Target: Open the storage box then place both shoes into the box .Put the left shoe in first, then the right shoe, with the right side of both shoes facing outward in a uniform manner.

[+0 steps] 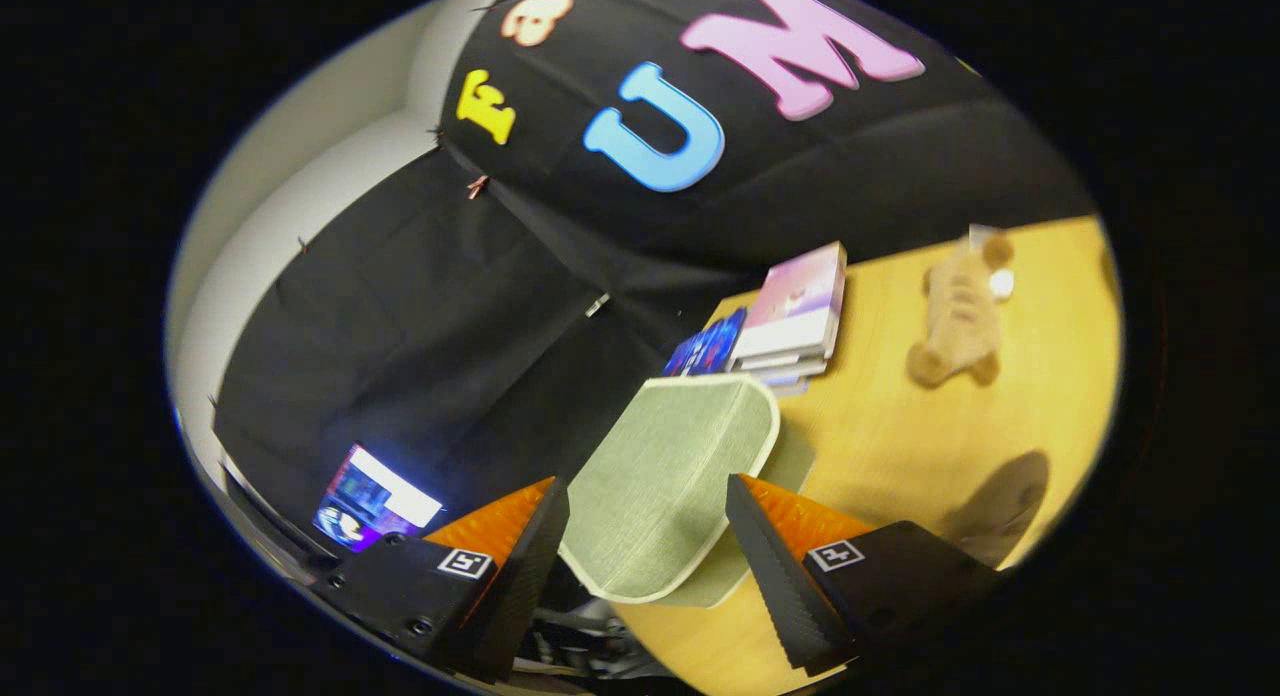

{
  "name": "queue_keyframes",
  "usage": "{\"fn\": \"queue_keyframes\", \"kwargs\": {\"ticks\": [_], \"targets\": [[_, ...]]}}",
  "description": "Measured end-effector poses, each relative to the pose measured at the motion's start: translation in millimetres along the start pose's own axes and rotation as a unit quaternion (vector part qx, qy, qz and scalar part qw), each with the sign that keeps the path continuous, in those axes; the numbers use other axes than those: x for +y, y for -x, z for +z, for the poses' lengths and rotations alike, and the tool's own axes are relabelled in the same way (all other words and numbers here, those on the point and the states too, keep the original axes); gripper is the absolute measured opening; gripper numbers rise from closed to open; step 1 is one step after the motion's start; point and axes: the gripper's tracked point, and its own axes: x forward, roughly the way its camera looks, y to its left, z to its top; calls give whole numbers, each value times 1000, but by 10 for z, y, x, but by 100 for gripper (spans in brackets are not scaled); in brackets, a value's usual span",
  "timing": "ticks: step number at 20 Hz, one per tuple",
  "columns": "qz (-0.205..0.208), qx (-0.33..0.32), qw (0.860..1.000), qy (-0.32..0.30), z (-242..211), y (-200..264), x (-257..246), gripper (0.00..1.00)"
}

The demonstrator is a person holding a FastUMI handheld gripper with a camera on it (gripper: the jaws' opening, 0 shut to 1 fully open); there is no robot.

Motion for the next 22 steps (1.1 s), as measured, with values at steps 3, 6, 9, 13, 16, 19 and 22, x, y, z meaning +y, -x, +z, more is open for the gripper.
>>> {"fn": "queue_keyframes", "kwargs": {"ticks": [3,6,9,13,16,19,22], "targets": [[47,45,990,-122,-171,-196,-107,98],[86,73,974,-198,-289,-325,-283,97],[106,96,958,-249,-426,-459,-427,96],[132,91,944,-289,-370,-545,-546,96],[149,71,936,-312,-264,-581,-583,94],[158,60,931,-324,-202,-579,-584,93],[163,58,930,-323,-185,-600,-573,84]]}}
